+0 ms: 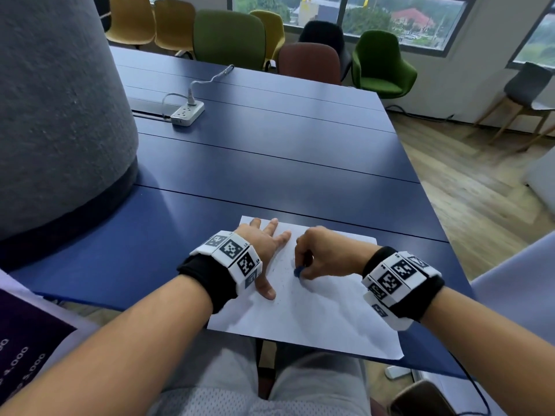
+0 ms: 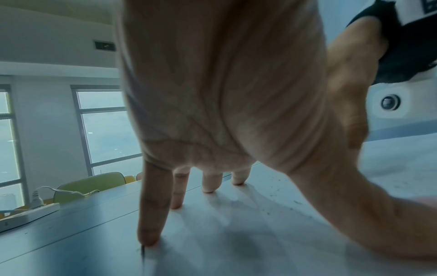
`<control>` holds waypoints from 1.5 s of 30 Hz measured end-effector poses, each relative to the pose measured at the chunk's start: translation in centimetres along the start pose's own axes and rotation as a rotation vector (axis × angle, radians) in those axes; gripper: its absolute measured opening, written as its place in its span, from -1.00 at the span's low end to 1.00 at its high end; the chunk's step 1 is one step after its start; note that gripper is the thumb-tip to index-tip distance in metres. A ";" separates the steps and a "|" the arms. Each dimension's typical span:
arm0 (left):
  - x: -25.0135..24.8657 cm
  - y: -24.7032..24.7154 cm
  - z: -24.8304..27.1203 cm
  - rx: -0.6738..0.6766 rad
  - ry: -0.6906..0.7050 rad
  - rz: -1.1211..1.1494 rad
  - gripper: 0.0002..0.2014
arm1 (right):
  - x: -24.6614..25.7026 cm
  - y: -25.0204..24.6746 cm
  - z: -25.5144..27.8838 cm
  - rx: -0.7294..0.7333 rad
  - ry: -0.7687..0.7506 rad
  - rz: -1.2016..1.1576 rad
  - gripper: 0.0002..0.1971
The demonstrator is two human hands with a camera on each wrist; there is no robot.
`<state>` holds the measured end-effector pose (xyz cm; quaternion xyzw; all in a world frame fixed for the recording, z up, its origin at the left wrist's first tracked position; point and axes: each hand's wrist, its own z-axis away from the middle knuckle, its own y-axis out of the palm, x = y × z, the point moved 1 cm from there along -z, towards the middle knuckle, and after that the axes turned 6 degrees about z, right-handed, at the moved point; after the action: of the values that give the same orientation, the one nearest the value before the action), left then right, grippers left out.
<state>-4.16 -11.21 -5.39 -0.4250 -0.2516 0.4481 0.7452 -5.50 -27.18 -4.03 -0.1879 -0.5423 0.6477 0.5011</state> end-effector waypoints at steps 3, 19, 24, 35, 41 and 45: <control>0.0 -0.1 0.1 0.002 -0.004 -0.001 0.35 | 1.1 0.6 0.9 0.277 -0.063 0.000 -0.90; -0.1 -0.2 0.2 0.013 -0.009 -0.013 0.34 | 0.7 1.2 1.5 0.138 -0.035 0.047 -0.90; 0.0 -0.1 0.2 0.009 -0.007 -0.015 0.34 | -0.5 -1.0 -0.2 0.014 0.068 -0.017 -0.88; -0.1 -0.1 0.2 0.005 -0.015 -0.021 0.34 | -1.3 -1.0 -1.2 0.045 0.018 -0.013 -0.91; -0.1 -0.2 0.3 0.001 -0.013 -0.012 0.33 | -2.3 -1.1 -1.7 -0.163 0.100 -0.030 -0.92; -0.2 -0.2 0.3 0.015 -0.027 -0.010 0.35 | -1.1 -0.7 -0.1 0.156 0.026 -0.024 -0.90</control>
<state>-4.39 -11.33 -5.05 -0.4120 -0.2604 0.4518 0.7472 -4.59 -28.12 -3.76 -0.1503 -0.4857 0.6796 0.5288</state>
